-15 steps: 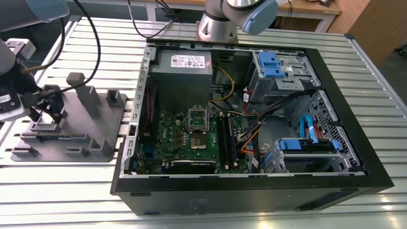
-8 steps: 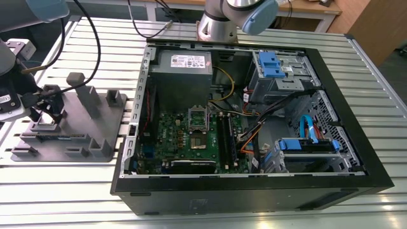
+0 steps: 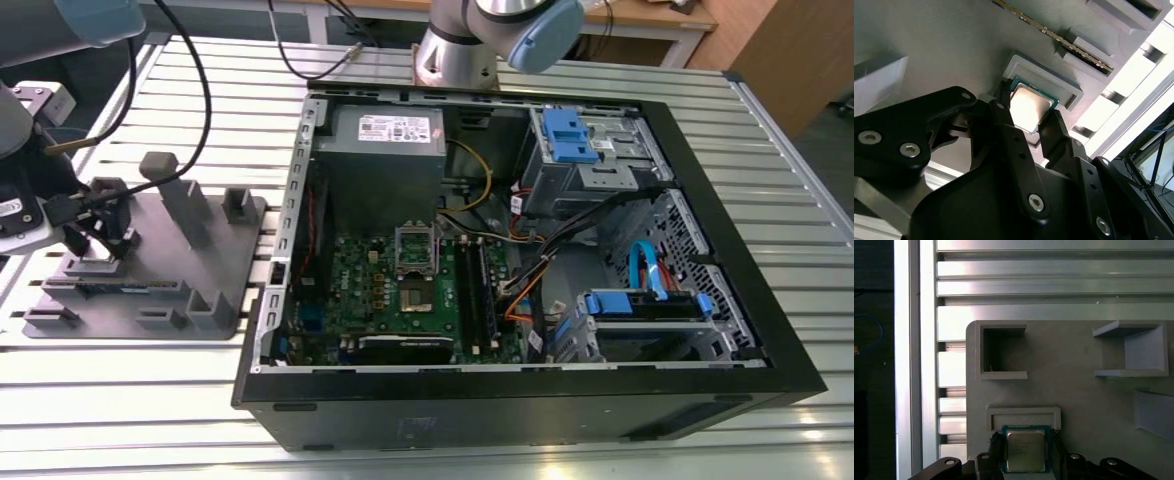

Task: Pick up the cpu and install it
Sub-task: 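Pick up the cpu and move it towards the insertion slot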

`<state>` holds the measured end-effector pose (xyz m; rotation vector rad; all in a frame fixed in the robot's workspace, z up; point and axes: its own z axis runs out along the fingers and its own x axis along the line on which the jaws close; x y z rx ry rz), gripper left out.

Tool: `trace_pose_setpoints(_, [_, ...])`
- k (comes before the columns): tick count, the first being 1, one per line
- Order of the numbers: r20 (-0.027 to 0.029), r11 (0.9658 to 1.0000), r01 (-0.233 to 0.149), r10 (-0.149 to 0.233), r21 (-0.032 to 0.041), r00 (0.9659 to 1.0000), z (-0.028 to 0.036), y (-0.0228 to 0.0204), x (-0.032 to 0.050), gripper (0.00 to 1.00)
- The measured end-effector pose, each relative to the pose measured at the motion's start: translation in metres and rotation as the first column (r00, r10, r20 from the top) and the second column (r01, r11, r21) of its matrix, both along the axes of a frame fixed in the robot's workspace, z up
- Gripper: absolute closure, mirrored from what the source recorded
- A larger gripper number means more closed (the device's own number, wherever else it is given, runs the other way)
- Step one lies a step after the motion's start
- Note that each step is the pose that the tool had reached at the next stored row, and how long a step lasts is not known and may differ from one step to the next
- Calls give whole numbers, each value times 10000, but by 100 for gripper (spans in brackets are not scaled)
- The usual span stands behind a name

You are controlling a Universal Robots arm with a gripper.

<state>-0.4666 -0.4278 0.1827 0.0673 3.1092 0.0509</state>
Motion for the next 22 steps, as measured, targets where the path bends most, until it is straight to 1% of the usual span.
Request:
trace_pose_setpoints(12, [1,10000,0,0,0,10000,-2,0,0,53])
trace_pose_setpoints(14, [6,10000,0,0,3,10000,6,0,1,53])
trace_pose_setpoints(18, [2,10000,0,0,0,10000,58,0,0,53])
trace_pose_setpoints(22, [2,10000,0,0,0,10000,60,0,0,53])
